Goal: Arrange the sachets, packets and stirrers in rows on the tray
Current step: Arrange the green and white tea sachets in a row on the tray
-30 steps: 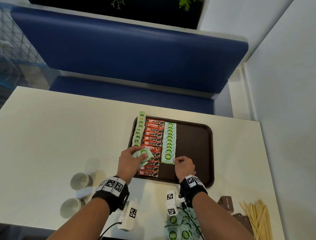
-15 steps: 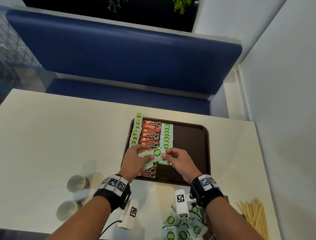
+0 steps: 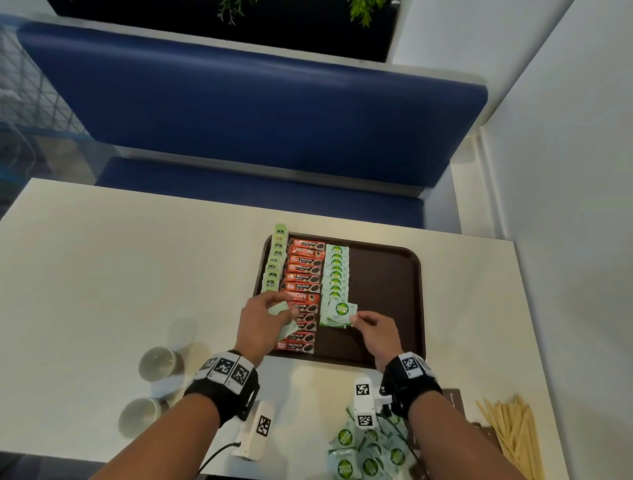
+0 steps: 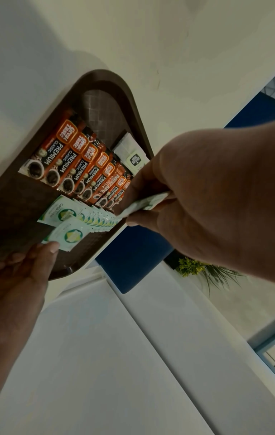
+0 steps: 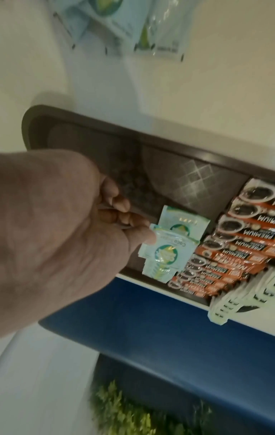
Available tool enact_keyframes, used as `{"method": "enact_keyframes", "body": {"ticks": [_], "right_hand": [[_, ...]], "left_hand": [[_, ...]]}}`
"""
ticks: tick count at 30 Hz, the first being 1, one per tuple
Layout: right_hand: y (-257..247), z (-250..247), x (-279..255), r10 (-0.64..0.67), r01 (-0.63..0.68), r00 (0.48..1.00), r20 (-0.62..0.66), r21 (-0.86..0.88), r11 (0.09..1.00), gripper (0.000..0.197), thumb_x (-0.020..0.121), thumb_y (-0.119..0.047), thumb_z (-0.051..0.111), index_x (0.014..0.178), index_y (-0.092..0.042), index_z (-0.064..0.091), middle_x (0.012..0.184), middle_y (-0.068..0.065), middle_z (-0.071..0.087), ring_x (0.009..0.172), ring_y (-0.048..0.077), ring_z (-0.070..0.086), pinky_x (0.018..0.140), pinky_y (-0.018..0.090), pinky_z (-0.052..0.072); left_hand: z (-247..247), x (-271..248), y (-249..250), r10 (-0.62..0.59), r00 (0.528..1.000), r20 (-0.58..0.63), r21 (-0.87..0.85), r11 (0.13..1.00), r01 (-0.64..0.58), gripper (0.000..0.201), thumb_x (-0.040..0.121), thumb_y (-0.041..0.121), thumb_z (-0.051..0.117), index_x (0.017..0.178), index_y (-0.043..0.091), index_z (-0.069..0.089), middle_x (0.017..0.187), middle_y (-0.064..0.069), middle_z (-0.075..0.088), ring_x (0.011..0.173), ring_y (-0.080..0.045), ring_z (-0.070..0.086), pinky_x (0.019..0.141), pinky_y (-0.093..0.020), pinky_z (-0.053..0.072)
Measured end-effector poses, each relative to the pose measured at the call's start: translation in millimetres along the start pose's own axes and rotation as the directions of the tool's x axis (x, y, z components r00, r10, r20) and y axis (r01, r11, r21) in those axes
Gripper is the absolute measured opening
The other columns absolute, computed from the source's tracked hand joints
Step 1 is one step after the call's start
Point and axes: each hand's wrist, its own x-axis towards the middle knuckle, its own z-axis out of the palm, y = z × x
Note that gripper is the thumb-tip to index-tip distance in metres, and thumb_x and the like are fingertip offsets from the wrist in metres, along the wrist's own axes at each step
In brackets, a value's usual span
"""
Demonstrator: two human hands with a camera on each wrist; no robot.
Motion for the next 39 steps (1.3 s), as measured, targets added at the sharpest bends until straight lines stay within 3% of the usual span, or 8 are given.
{"method": "enact_keyframes", "body": {"ticks": [4,11,16,24,29,32,36,39], "right_hand": [[20.5,17.2,6.0,0.071,-0.072,0.997,-0.014,-0.096,0.993,0.005,0.09,-0.021,0.082,0.09,-0.026,0.079,0.098,-0.004,0.078,0.101,0.019,0.071,0.101,0.042,0.057],[28.7,24.1,7.3,0.089,-0.109,0.993,-0.08,-0.283,0.953,0.021,0.089,-0.036,0.081,0.071,-0.038,0.071,0.097,-0.009,0.077,0.103,0.022,0.069,0.102,0.046,0.054],[24.3,25.7,6.7,0.078,-0.11,0.992,-0.098,-0.387,0.915,0.019,0.089,-0.043,0.079,0.073,-0.039,0.069,0.095,-0.011,0.075,0.107,0.025,0.066,0.103,0.048,0.051],[20.4,28.6,6.2,0.09,-0.128,0.989,-0.116,-0.379,0.917,0.018,0.087,-0.042,0.082,0.078,-0.033,0.069,0.092,-0.011,0.073,0.106,0.026,0.065,0.102,0.049,0.051],[20.7,29.8,3.8,0.084,-0.129,0.987,-0.135,-0.368,0.921,0.02,0.086,-0.038,0.083,0.081,-0.03,0.065,0.09,-0.011,0.069,0.106,0.027,0.064,0.101,0.049,0.051],[17.0,27.6,0.5,0.071,-0.112,0.989,-0.133,-0.333,0.936,0.018,0.088,-0.033,0.082,0.085,-0.029,0.065,0.09,-0.008,0.071,0.102,0.026,0.067,0.096,0.044,0.054],[-2.6,19.7,-12.5,0.02,-0.05,0.986,-0.164,-0.181,0.982,0.009,0.097,-0.02,0.074,0.102,-0.016,0.068,0.094,-0.002,0.071,0.094,0.02,0.069,0.068,0.021,0.047],[-25.9,15.4,-27.1,-0.059,0.058,0.996,-0.072,-0.006,0.998,0.01,0.098,-0.026,0.073,0.104,-0.018,0.07,0.099,-0.002,0.074,0.096,0.015,0.071,0.075,0.021,0.052]], "left_hand": [[-1.4,-2.5,-0.5,-0.021,1.0,0.013,-0.031,0.999,0.021,0.019,0.09,0.016,0.087,0.105,0.025,0.078,0.123,-0.001,0.076,0.11,-0.022,0.075,0.086,-0.046,0.068],[-3.4,-5.3,-2.1,-0.036,0.999,0.009,-0.04,0.999,0.036,0.017,0.09,0.017,0.087,0.103,0.026,0.079,0.118,0.001,0.077,0.105,-0.022,0.076,0.084,-0.048,0.068],[-4.1,-5.6,-3.0,-0.03,1.0,0.004,-0.033,0.999,0.031,0.016,0.091,0.019,0.086,0.103,0.027,0.078,0.118,0.001,0.076,0.105,-0.022,0.076,0.084,-0.05,0.068],[-3.8,-6.0,-1.7,-0.03,1.0,0.008,-0.023,0.999,0.03,0.016,0.091,0.02,0.087,0.101,0.029,0.078,0.123,-0.002,0.076,0.114,-0.025,0.074,0.087,-0.051,0.067],[-2.9,-7.2,-1.0,-0.031,1.0,0.007,-0.021,0.999,0.031,0.015,0.092,0.019,0.085,0.103,0.026,0.077,0.12,-0.001,0.076,0.107,-0.023,0.076,0.084,-0.049,0.068],[-1.5,-7.8,1.4,-0.041,0.999,0.013,-0.02,0.999,0.041,0.015,0.096,0.019,0.081,0.108,0.026,0.076,0.12,0.0,0.075,0.108,-0.022,0.075,0.086,-0.047,0.068],[2.2,-8.3,8.2,-0.032,0.991,0.132,0.005,0.999,0.032,0.036,0.099,0.003,0.068,0.125,0.028,0.071,0.126,0.003,0.07,0.115,-0.019,0.07,0.09,-0.041,0.067],[6.2,-11.7,14.8,0.044,0.982,0.183,0.02,0.999,-0.048,0.042,0.098,0.003,0.075,0.131,0.03,0.072,0.125,0.011,0.071,0.115,-0.008,0.069,0.082,-0.022,0.064]]}}
